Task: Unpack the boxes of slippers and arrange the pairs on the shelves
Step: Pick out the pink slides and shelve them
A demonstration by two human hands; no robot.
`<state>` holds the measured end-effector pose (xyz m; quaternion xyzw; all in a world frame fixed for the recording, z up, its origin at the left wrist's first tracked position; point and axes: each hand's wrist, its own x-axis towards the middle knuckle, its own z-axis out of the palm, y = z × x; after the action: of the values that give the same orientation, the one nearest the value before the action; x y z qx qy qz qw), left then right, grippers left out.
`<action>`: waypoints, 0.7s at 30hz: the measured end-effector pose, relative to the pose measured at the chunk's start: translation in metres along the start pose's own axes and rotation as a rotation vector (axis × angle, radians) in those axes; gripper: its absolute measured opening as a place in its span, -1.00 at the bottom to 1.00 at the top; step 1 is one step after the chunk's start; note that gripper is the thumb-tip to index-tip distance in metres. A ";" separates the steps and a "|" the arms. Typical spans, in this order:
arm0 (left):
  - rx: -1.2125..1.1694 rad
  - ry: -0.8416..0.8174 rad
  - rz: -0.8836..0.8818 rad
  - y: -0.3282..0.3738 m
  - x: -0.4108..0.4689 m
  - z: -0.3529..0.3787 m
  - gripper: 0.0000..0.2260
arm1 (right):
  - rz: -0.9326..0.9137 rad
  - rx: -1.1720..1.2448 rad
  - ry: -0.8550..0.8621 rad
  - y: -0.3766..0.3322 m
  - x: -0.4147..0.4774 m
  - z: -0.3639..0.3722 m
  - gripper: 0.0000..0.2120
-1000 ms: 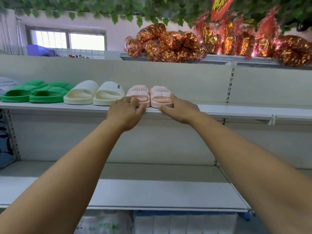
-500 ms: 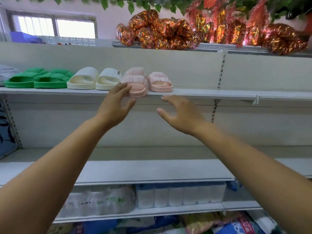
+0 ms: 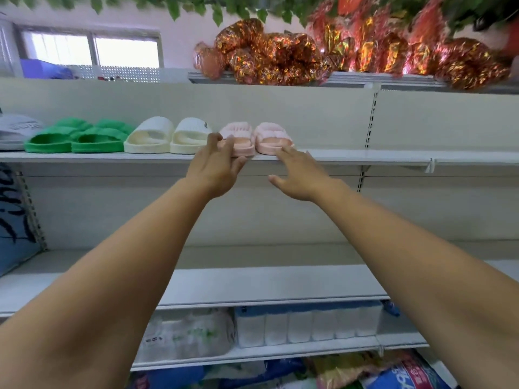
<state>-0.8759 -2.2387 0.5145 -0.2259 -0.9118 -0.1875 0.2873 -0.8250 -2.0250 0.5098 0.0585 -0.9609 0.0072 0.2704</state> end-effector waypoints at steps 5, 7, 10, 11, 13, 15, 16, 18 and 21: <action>0.145 -0.057 -0.030 0.002 0.011 0.014 -0.29 | -0.045 -0.064 -0.027 0.009 0.006 0.003 -0.28; 0.192 -0.074 -0.029 0.001 0.017 0.016 -0.23 | -0.068 -0.060 -0.021 0.012 0.010 0.004 -0.28; 0.250 -0.098 -0.029 0.002 0.018 0.015 -0.12 | -0.083 -0.052 0.003 0.015 0.013 0.006 -0.28; 0.263 -0.108 -0.027 0.002 0.018 0.014 -0.08 | -0.085 -0.047 0.007 0.015 0.014 0.006 -0.28; 0.273 -0.124 -0.025 0.003 0.019 0.012 -0.05 | -0.085 -0.036 0.012 0.014 0.015 0.006 -0.27; 0.255 -0.131 -0.006 0.002 0.017 0.010 -0.06 | -0.078 -0.014 0.009 0.013 0.017 0.005 -0.26; 0.235 -0.116 0.024 0.000 0.015 0.010 -0.09 | -0.072 -0.001 0.006 0.014 0.017 0.005 -0.26; 0.211 -0.055 0.114 -0.006 0.004 0.012 -0.16 | -0.071 0.019 0.002 0.014 0.016 0.005 -0.27; 0.257 -0.024 0.204 -0.016 -0.005 0.015 -0.23 | -0.086 0.005 -0.001 0.012 0.014 0.004 -0.27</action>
<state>-0.8866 -2.2466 0.4969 -0.2809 -0.9040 -0.0361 0.3204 -0.8402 -2.0147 0.5136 0.1006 -0.9577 -0.0022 0.2697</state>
